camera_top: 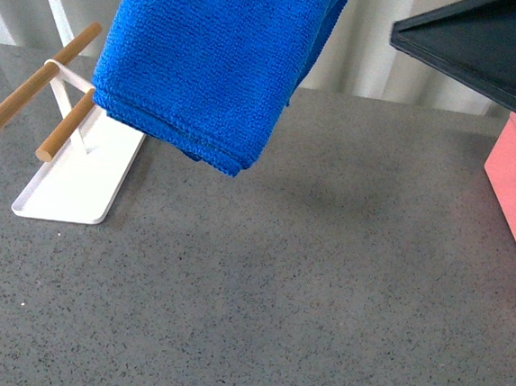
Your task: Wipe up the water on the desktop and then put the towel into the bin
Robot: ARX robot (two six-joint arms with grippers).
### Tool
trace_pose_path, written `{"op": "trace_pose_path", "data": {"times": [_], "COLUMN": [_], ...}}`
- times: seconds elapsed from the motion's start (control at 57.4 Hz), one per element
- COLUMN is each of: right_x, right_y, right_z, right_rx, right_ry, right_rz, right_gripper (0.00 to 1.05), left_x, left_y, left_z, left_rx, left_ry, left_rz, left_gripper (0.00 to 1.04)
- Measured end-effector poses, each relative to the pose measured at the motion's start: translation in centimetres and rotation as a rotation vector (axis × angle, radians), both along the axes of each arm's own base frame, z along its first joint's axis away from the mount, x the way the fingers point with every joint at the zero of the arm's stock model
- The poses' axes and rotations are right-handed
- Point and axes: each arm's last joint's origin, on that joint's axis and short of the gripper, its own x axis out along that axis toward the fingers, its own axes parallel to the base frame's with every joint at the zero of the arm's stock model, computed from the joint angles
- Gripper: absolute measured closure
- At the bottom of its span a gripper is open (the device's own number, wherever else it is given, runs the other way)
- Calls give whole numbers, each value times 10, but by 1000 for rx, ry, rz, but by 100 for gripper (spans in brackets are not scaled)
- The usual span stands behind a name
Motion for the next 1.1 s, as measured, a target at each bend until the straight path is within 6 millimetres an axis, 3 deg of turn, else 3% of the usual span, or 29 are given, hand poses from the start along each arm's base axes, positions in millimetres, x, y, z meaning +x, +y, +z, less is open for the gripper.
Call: {"op": "trace_pose_path", "data": {"times": [0.383,0.61,1.01,1.098], "right_x": [26,48,71,72], "right_y": [46,76,93,96], "right_z": [9,5,-1,-1], "right_rx": [86,112,136,147], "right_ry": [-47,-28,2,2], "right_rz": [187,224,176,177], "right_gripper": [7,7,7,19], "left_x": [0,0,0,0], "left_y": [0,0,0,0], "left_z": [0,0,0,0], "left_rx": [0,0,2,2], "left_ry": [0,0,-1,-1], "left_rz": [0,0,5,5], "left_gripper": [101,101,101,101]}}
